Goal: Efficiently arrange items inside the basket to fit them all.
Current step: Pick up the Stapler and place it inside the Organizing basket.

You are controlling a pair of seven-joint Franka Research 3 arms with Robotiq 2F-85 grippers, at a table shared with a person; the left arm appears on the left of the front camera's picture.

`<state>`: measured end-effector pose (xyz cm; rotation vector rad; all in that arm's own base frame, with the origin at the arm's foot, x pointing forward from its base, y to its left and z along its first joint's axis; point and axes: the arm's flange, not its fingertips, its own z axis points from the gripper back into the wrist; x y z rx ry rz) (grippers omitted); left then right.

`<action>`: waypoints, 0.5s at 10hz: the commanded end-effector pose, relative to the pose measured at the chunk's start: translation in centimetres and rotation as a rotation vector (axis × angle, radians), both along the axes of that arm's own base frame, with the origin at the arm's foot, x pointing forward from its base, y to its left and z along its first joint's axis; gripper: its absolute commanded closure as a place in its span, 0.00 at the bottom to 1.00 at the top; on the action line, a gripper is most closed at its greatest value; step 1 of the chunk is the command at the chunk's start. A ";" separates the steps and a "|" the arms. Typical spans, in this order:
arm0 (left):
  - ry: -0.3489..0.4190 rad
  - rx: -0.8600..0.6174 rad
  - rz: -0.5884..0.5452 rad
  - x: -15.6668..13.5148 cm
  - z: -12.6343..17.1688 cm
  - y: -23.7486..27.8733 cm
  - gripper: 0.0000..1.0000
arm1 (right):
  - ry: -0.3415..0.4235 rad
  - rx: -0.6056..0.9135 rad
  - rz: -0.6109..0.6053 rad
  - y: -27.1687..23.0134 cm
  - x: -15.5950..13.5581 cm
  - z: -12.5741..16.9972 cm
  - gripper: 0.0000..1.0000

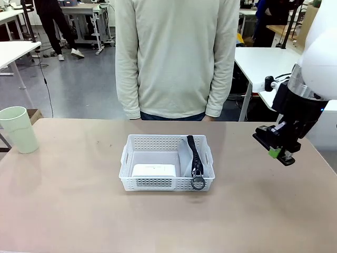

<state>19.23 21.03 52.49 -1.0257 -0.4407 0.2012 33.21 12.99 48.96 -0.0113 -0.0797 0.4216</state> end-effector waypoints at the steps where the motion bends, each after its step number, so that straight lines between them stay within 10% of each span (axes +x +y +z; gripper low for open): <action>1: -0.030 -0.013 -0.011 0.1 0.1 0.0 0.00 | -0.123 -0.016 0.102 2.5 1.5 0.7 0.63; 5: -0.030 -0.013 -0.011 0.1 0.1 0.0 0.00 | -0.152 0.009 0.398 15.0 6.5 1.4 0.63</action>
